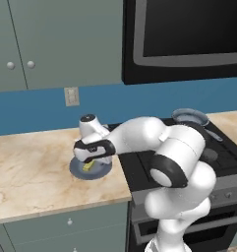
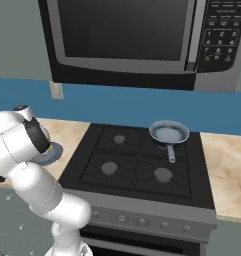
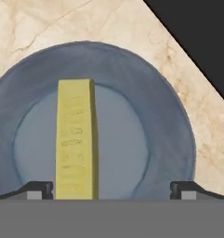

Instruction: Pick up the butter stick and place it in the pan. Then turn on the burner for the pan.

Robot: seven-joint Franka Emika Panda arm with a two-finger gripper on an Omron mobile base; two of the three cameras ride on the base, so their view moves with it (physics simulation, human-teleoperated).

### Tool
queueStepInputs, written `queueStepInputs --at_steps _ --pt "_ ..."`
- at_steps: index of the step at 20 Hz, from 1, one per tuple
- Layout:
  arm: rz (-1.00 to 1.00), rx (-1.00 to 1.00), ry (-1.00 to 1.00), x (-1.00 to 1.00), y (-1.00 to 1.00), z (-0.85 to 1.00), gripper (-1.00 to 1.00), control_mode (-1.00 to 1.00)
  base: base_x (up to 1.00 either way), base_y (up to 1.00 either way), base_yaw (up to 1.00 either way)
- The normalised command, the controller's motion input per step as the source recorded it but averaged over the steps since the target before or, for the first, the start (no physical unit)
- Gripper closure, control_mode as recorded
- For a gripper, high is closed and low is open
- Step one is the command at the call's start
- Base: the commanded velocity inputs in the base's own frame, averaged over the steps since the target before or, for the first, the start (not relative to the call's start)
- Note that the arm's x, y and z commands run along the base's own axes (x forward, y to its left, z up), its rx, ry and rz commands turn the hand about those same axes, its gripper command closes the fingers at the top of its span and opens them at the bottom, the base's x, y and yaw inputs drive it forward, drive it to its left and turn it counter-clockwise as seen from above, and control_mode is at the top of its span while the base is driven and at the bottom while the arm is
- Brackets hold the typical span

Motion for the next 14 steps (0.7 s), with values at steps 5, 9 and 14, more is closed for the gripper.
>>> queueStepInputs --at_steps 5,9,14 --pt "0.00 0.00 0.01 0.05 0.07 -0.31 -1.00 -1.00 0.00 0.00 0.00" --pt "0.00 0.00 0.00 0.01 0.02 -0.25 -1.00 -1.00 0.00 0.00 0.00" --pt "0.00 0.01 0.00 0.01 0.00 -0.26 -1.00 -1.00 0.00 0.00 0.00"
